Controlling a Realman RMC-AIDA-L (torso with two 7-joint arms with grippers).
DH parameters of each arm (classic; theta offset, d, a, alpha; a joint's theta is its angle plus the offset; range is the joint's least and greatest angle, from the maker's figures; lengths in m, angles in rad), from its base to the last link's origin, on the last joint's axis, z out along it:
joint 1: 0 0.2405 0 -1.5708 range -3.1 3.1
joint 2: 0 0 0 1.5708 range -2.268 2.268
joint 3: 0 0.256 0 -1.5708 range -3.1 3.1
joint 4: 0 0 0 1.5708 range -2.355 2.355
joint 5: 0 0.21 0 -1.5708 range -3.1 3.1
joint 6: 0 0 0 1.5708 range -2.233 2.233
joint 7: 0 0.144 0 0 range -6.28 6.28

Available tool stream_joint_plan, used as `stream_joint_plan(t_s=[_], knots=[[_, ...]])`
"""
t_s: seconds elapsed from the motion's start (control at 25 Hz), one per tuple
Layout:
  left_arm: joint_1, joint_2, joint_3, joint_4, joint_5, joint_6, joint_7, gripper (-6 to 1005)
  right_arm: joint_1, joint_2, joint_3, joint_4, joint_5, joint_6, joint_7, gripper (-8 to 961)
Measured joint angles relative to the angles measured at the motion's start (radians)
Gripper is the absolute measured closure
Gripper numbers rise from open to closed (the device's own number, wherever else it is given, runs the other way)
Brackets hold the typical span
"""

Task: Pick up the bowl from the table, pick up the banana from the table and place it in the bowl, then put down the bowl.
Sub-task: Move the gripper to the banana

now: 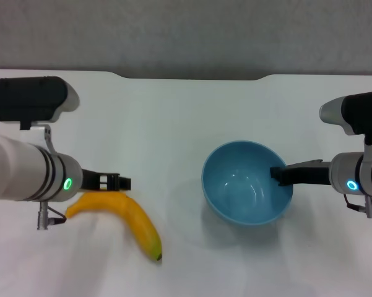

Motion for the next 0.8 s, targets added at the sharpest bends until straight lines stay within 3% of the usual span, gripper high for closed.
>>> stream_joint_plan(t_s=[0.32,0.6,0.8], knots=[[-0.03,-0.001,-0.026,0.024,-0.079,0.082,0.008,208,-0.015,0.0,0.035,-0.067,-0.057,0.029,0.033,920],[-0.047,0.0,-0.029,0.133,-0.145,-0.001,0.016,207,-0.062,0.002,0.048,-0.178,-0.107,0.038,0.078,919],[-0.044,0.0,-0.029,0.179,-0.273,-0.071,0.078,207,-0.076,0.002,0.075,-0.2,-0.14,0.051,0.086,918]])
